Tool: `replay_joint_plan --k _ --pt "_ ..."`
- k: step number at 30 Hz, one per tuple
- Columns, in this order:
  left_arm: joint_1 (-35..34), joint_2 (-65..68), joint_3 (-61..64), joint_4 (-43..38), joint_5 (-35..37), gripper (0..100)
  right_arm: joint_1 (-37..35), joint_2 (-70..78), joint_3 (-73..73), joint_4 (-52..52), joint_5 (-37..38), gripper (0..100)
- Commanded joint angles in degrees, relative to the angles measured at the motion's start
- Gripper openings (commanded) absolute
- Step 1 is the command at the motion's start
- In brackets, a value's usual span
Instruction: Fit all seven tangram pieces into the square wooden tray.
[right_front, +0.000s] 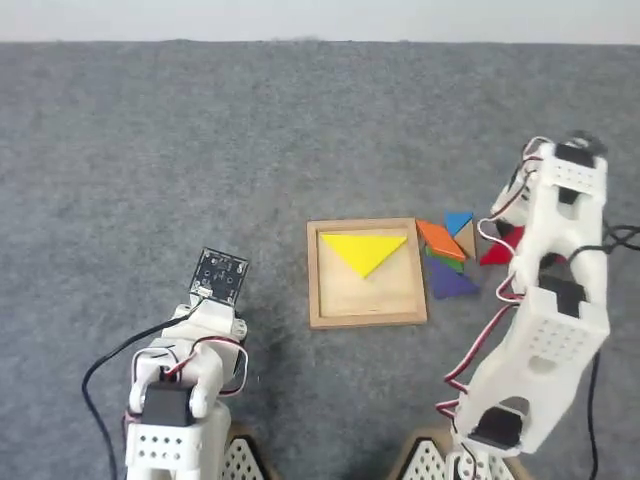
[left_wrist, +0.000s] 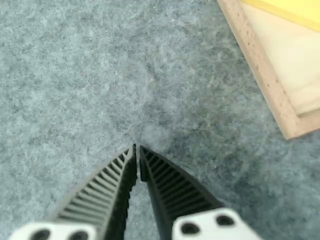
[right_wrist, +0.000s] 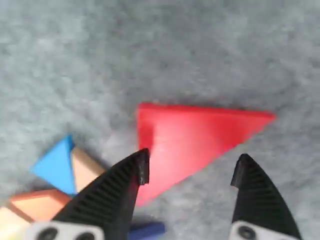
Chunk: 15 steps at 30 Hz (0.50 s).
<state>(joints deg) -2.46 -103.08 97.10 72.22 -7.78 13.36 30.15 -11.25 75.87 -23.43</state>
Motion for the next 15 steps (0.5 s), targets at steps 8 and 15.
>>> replay_joint_plan --k 8,15 --pt "-0.3 -1.4 -0.7 0.3 0.4 1 -3.6 -0.7 -8.0 0.7 -22.4 28.1" --pt "-0.3 -1.4 -0.7 0.3 0.4 1 -2.2 1.4 -8.2 0.3 -26.5 28.1"
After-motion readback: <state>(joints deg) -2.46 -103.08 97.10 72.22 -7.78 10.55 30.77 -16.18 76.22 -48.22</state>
